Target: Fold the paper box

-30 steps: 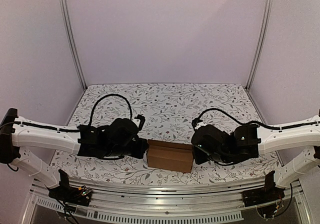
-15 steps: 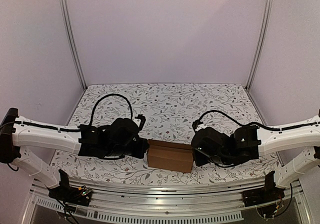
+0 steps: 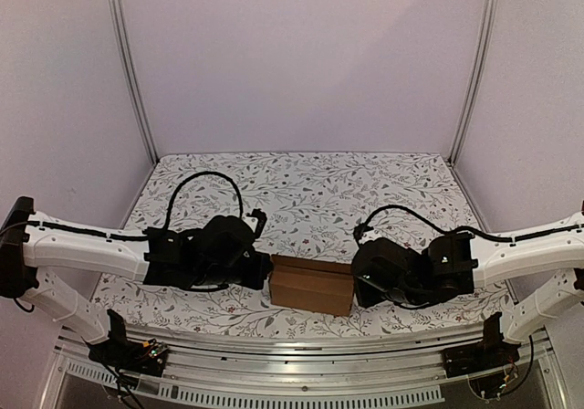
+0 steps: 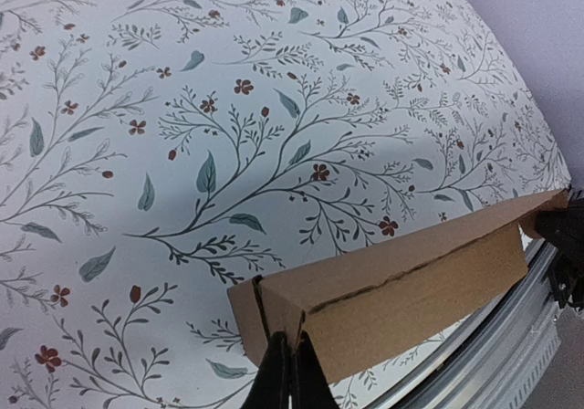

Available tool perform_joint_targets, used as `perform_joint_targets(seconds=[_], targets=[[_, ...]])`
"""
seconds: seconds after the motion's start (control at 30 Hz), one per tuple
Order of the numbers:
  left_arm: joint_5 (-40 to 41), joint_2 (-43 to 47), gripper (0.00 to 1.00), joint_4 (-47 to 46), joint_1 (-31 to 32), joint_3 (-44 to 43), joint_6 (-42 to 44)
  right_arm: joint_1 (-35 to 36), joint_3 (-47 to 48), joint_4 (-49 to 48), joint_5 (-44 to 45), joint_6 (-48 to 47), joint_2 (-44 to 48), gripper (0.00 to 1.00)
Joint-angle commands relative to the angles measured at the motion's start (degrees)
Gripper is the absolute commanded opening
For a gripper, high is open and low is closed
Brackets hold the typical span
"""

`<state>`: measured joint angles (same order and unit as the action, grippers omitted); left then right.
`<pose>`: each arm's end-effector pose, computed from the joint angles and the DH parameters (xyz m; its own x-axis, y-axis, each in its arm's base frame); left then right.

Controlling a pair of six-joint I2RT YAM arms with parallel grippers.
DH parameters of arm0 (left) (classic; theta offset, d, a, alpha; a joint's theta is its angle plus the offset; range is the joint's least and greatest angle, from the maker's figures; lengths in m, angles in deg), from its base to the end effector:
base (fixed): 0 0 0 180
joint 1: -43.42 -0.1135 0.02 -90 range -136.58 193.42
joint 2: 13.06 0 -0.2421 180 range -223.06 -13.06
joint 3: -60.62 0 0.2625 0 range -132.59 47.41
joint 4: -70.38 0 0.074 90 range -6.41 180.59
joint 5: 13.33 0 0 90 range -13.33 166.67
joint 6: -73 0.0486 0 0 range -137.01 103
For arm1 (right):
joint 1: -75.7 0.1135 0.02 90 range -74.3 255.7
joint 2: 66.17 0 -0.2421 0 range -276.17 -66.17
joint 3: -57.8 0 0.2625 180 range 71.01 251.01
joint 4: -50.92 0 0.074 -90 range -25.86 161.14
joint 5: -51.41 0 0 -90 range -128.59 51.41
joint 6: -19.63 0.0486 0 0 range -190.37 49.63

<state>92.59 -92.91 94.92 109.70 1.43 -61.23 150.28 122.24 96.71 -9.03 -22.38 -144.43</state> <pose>0.1361 -0.2766 0.1735 -0.7644 0.0722 -0.6407 0.3760 0.8571 -0.3520 0.0987 0.2678 0.1875 -0.7272 -0.2059 -0.6548 -0.3464 0.9337 0.0911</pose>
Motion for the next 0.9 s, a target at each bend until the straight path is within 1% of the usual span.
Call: perform_joint_targets(seconds=[0.0, 0.3, 0.5, 0.87], targets=[[-2.07, -2.53, 0.0, 7.47, 1.22, 1.42, -0.27, 0.32, 0.81, 0.92, 1.06, 0.16, 1.22, 0.0], [-1.27, -2.42, 0.0, 8.17, 1.57, 1.04, -0.2, 0.36, 1.85, -1.98, -1.14, 2.0, 1.24, 0.0], [-0.95, -2.41, 0.0, 8.26, 1.87, 1.06, -0.46, 0.36, 2.14, -3.84, -2.95, 6.14, -0.17, 0.0], [-0.28, -2.92, 0.0, 8.23, 2.49, 0.5, -0.26, 0.37, 1.11, -7.39, -4.01, 13.03, 0.25, 0.0]])
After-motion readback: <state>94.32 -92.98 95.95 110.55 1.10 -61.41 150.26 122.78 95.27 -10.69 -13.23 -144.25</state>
